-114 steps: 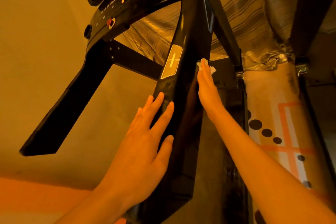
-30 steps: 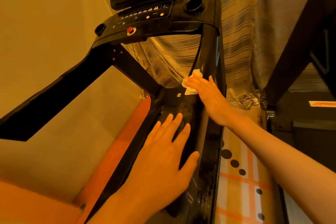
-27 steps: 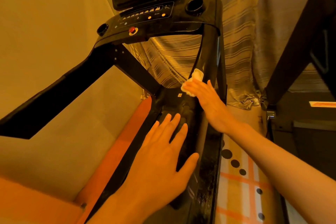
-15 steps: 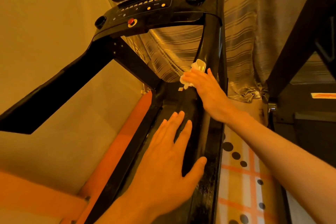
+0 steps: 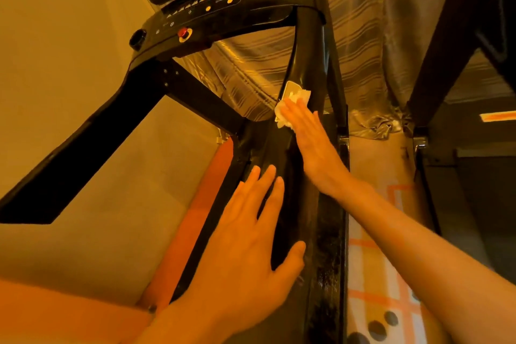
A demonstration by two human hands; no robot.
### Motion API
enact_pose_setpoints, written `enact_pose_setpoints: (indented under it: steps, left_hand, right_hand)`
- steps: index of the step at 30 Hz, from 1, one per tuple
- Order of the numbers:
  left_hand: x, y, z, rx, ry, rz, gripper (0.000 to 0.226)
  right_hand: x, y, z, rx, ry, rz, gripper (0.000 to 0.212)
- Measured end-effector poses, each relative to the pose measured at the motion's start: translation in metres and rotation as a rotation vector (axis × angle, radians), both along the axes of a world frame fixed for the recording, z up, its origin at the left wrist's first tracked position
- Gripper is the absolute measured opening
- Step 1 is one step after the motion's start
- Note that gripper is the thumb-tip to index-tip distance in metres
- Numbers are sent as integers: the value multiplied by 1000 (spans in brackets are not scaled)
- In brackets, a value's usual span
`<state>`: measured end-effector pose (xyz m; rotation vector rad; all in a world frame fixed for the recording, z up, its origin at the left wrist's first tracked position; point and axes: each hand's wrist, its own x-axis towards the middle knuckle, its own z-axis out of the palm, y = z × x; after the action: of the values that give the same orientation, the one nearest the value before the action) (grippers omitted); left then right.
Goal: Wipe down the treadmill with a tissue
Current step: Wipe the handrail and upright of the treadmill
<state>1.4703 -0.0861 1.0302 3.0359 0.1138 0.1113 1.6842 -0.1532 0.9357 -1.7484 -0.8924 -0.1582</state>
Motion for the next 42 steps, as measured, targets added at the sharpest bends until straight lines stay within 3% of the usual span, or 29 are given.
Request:
enact_pose_setpoints:
  steps: [4,7,15,23,31,38,42]
  left_hand:
    - [1,0,-4,-29,-41,-5,81]
    - [1,0,-6,-77,-49,-11,72]
    - [0,-1,-2,31,-7,13,81]
    - [0,-5,-3,72,-17,26,76]
    - [-2,-6,-3,64,-33,17,74]
    - [-2,-4,-5,59,-63,-6,73]
    - [-2,-2,-5,52,-47,-6,77]
  right_hand:
    - [-109,-13,-18,243,196,78,57]
    - [-161,-21,-33,262,284,104,61]
    - [-56,7,-11,209,364,-34,53]
    - [-181,-13,-40,334,407,44,57]
    - [-52,7,-13,187,391,-47,53]
    - [-184,-11,-37,353,333,60,54]
    - [-124,-1,-24,297,307,14,50]
